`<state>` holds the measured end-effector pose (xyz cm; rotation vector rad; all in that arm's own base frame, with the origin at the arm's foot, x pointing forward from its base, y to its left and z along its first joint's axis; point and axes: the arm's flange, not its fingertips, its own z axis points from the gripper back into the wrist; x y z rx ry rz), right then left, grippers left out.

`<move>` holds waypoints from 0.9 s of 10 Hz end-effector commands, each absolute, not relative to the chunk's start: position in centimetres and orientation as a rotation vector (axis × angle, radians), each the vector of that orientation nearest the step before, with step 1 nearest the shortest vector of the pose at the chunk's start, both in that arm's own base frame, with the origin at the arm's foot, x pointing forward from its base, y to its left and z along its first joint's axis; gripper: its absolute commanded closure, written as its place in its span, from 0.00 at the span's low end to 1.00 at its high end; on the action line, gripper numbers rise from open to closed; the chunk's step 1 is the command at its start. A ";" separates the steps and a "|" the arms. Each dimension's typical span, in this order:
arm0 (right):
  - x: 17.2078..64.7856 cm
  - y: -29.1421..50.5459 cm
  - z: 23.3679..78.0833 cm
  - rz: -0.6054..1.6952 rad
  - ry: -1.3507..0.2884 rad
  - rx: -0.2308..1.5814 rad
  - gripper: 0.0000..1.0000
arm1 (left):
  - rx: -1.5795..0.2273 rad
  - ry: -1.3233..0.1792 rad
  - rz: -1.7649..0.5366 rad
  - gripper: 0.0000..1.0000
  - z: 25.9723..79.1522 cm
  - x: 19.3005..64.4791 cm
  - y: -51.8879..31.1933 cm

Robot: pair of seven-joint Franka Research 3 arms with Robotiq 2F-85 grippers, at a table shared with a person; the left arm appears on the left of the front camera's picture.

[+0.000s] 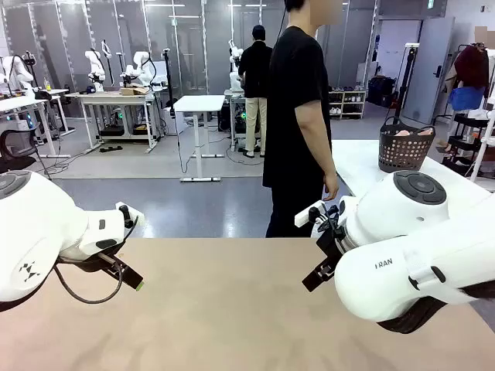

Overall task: Fold the towel.
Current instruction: Grab the top end of the 100 cm Hotel Towel extended by the human.

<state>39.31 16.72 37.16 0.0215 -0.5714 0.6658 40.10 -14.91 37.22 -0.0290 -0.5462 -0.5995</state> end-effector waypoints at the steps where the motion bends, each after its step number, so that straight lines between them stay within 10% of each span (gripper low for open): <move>1: 39.3 16.7 37.2 0.666 -0.571 0.022 0.00 | -0.029 -0.546 -0.600 0.00 37.2 40.1 -14.9; 9: 39.3 16.7 37.2 0.666 -0.571 0.022 0.00 | -0.029 -0.546 -0.600 0.00 37.2 40.1 -14.9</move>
